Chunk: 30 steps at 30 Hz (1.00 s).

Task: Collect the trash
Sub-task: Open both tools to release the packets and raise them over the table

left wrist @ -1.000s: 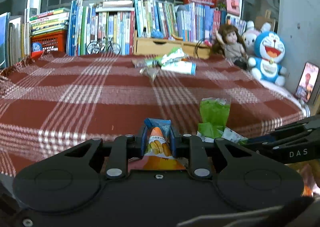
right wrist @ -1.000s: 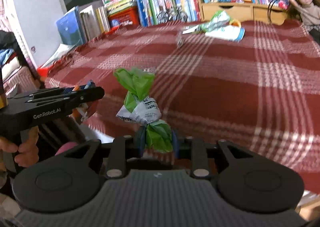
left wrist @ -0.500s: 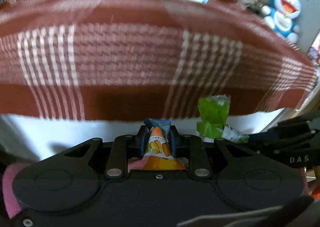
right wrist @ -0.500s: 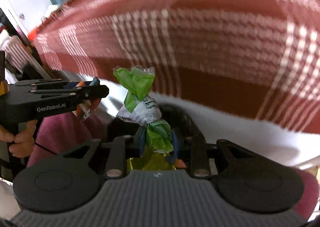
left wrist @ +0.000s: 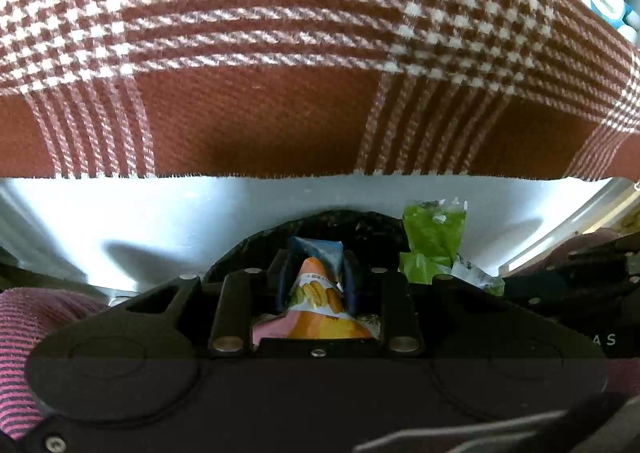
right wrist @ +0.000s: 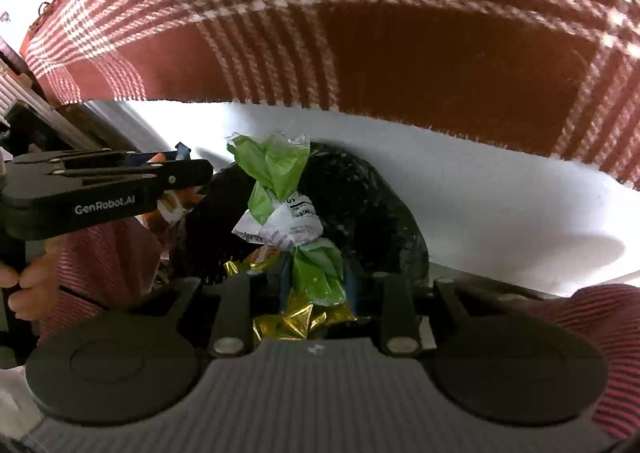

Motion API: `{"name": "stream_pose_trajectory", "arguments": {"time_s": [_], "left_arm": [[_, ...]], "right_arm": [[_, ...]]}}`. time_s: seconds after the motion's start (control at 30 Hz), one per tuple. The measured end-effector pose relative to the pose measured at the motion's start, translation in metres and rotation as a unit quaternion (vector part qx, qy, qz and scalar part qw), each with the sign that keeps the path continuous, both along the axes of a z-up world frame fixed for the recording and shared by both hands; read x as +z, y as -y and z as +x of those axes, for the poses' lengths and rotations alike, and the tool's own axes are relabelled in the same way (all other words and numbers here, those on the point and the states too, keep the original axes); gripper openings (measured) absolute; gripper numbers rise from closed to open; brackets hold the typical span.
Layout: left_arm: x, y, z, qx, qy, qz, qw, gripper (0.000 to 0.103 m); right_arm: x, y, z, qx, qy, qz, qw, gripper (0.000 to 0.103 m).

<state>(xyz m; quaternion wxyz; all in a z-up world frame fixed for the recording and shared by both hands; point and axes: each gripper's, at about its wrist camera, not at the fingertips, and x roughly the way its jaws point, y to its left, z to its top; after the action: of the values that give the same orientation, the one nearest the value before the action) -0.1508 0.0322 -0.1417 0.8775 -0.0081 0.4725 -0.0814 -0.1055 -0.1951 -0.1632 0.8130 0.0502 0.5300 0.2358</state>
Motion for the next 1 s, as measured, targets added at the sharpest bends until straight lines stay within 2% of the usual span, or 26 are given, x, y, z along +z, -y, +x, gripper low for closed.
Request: {"name": "stream_pose_trajectory", "arguments": {"time_s": [0.13,0.23,0.33,0.43,0.63,0.7,0.83,0.93,1.0], "left_arm": [[-0.003,0.002,0.003,0.0,-0.002,0.003,1.0,0.026],[-0.003,0.005,0.005,0.001,-0.001,0.006,1.0,0.033],[-0.001,0.007,0.005,0.001,0.004,0.012,0.9999,0.037],[0.005,0.009,0.007,-0.002,0.011,0.022,0.9997,0.051],[0.021,0.009,0.006,0.0,0.031,0.022,0.9993,0.07],[0.031,0.009,0.005,-0.003,0.042,0.018,0.9989,0.078],[0.064,0.008,-0.001,-0.035,0.08,0.017,0.9961,0.083],[0.1,0.007,-0.006,-0.068,0.127,0.01,0.9895,0.089],[0.126,0.008,-0.008,-0.089,0.167,0.001,0.982,0.095]], "right_arm": [[0.0,-0.002,0.003,0.0,-0.004,0.0,1.0,0.032],[-0.003,-0.006,0.007,0.001,-0.005,-0.002,1.0,0.033],[-0.003,-0.007,0.007,0.002,-0.005,-0.002,1.0,0.04],[-0.002,-0.006,0.008,0.001,-0.005,0.001,1.0,0.055],[0.005,-0.005,0.007,0.0,0.002,0.005,1.0,0.057],[0.011,-0.004,0.007,0.002,0.012,0.005,1.0,0.058],[0.041,0.001,0.006,0.011,0.045,0.018,0.999,0.062],[0.075,0.007,0.006,0.024,0.087,0.032,0.995,0.066],[0.1,0.011,0.005,0.035,0.119,0.04,0.991,0.07]]}}
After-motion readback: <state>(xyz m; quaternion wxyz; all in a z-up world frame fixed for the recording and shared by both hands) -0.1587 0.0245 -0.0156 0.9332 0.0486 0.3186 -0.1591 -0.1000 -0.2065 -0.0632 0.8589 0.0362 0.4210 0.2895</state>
